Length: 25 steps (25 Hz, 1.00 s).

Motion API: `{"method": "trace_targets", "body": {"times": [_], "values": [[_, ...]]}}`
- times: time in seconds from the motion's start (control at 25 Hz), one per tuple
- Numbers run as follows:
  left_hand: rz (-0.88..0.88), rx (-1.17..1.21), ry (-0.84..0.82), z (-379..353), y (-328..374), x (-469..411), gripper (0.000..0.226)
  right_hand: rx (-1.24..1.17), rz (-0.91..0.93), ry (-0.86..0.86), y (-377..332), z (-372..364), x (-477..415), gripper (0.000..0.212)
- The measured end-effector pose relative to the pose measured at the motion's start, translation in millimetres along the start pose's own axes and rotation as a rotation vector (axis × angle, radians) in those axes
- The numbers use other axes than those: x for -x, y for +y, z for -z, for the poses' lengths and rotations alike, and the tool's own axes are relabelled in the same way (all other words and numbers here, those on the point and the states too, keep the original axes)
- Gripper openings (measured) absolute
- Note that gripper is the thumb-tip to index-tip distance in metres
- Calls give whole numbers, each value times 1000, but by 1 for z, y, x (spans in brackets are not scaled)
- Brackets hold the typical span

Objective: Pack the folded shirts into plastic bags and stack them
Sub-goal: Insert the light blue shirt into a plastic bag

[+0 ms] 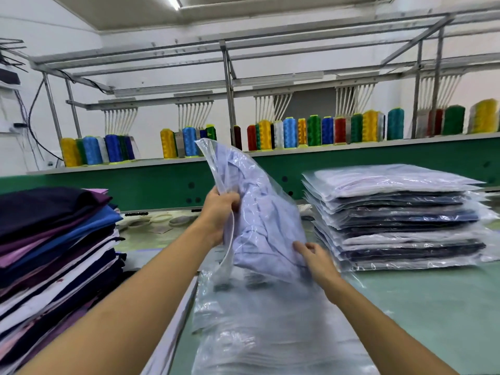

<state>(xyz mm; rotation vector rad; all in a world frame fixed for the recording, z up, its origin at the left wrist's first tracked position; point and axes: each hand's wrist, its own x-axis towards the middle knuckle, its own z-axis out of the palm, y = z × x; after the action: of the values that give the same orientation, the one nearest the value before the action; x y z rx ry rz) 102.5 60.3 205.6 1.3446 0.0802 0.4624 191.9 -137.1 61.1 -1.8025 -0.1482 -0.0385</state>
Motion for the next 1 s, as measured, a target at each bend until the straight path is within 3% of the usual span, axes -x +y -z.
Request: {"method": "trace_targets", "body": {"times": [0.2,0.32,0.6,0.84,1.0], "values": [[-86,34,-53,8,24,1,33,-276,-139,-151,-8,9,-8,68],[-63,34,-30,27,25,-3,40,-307,-82,-88,-16,5,-7,48],[-71,59,101,64,32,-18,33,-200,270,54,-66,5,-21,9],[-62,-139,230,42,66,-41,9,-177,290,139,-118,59,-52,12],[-127,-306,172,4,77,-64,6,-205,196,210,-129,112,-71,16]]}}
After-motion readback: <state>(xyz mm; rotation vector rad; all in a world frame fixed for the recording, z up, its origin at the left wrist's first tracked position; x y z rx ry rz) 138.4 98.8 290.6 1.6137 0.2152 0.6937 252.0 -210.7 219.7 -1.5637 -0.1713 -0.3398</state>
